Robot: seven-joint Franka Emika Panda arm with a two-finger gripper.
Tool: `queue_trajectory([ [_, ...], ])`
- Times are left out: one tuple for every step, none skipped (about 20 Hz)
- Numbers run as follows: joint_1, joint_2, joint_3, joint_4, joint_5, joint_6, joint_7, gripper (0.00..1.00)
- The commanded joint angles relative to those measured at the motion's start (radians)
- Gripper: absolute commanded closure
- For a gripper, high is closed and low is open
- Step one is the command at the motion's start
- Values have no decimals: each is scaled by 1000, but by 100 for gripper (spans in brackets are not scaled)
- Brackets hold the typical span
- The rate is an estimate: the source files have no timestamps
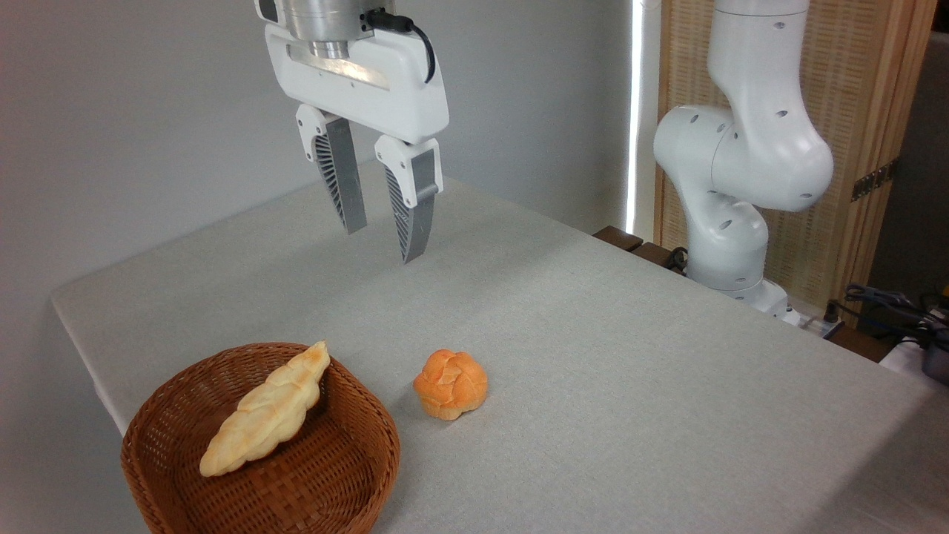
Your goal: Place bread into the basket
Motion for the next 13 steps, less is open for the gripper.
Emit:
queue_trajectory([
  [-21,37,18,52,8,-12,11,0],
  [-24,45,20,61,9,-10,17,0],
  [-25,49,20,66,9,-10,28,0],
  [-25,49,21,66,9,-9,37,0],
  [-25,49,23,66,11,-6,55,0],
  [-25,49,27,66,17,-4,62,0],
  [-27,49,33,66,34,-4,68,0],
  [-27,49,33,66,37,-4,68,0],
  [-27,49,35,66,37,-4,66,0],
  [-27,49,35,66,35,-6,66,0],
  [-27,49,35,66,35,-6,65,0],
  [-27,49,35,66,35,-6,63,0],
  [-27,51,35,66,35,-6,62,0],
])
